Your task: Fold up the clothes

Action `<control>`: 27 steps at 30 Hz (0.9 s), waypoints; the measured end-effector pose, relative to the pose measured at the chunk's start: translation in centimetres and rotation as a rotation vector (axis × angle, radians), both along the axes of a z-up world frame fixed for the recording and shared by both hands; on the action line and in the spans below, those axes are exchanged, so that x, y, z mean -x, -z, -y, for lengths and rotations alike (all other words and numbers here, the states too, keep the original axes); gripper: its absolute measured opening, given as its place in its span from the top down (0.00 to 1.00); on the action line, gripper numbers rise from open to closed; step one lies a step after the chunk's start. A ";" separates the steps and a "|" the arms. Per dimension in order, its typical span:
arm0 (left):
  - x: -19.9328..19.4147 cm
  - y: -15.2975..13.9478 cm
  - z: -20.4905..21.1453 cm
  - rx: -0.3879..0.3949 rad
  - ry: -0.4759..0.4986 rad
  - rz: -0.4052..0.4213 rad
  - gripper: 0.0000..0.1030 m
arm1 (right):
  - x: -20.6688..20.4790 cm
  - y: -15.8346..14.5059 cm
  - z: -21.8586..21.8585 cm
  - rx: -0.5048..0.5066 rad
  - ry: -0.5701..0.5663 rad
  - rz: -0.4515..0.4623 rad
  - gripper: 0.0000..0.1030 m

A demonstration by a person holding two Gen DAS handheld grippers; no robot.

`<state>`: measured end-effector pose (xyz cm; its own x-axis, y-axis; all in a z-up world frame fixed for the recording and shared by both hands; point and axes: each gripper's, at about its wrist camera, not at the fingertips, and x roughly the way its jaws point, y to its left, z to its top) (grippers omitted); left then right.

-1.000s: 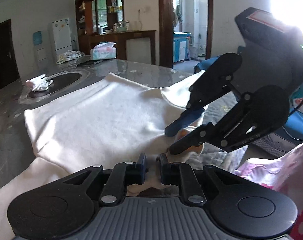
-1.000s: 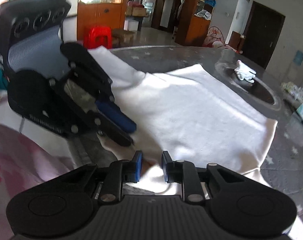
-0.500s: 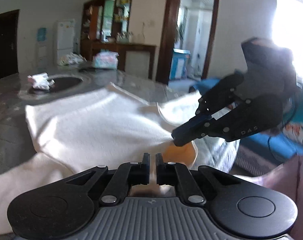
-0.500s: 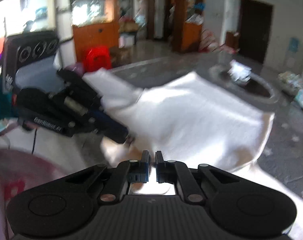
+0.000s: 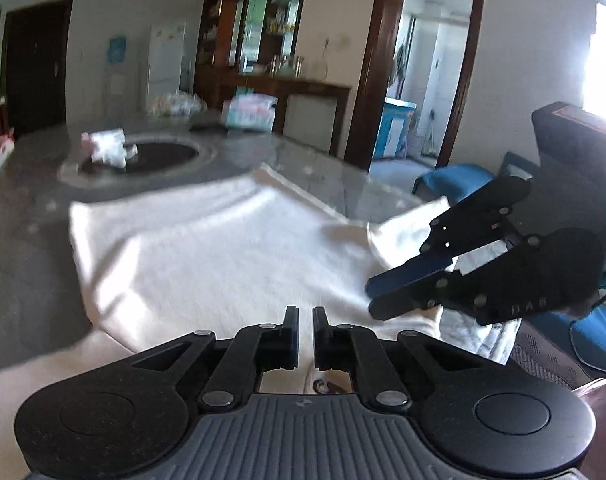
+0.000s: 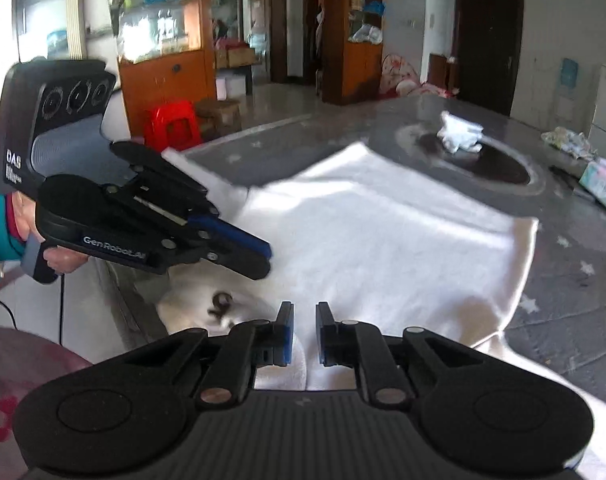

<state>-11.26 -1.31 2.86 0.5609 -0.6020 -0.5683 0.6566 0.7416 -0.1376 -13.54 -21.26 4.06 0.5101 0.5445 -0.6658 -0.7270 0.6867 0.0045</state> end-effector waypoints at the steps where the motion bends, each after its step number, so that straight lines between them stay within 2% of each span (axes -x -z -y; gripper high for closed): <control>1: 0.2 0.3 0.1 -0.009 0.009 -0.003 0.93 | 0.1 0.5 -0.2 0.013 -0.012 -0.007 0.89; 9: 2.6 0.9 -0.1 -0.041 0.085 0.005 0.89 | 1.9 1.0 0.0 0.034 -0.079 -0.035 0.89; 11: 2.2 0.5 0.1 -0.052 0.080 0.020 0.89 | 1.6 0.6 0.4 0.011 -0.084 -0.062 0.88; 13: 1.3 -0.1 0.1 -0.027 0.059 0.024 0.89 | 0.7 -0.2 0.8 -0.015 -0.072 -0.080 0.84; 15: 0.6 -0.3 0.4 -0.008 0.050 0.021 0.89 | -0.4 -1.4 1.2 -0.017 -0.045 -0.052 0.84; 21: 0.4 1.2 2.5 0.000 0.120 -0.027 0.89 | -6.7 -3.7 1.6 -0.015 0.066 -0.039 0.83; 24: 1.1 1.5 3.2 -0.002 0.152 -0.013 0.78 | -10.7 -3.4 0.8 -0.009 0.117 -0.058 0.83; 27: 0.9 1.7 3.4 0.008 0.158 -0.022 0.77 | -14.3 -2.4 -0.8 0.009 0.151 -0.075 0.77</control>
<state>-12.21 -4.69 1.19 0.4460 -0.6865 -0.5742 0.7618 0.6279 -0.1590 0.78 -20.51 6.48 0.5342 0.4588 -0.7101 -0.6131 0.7885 0.0482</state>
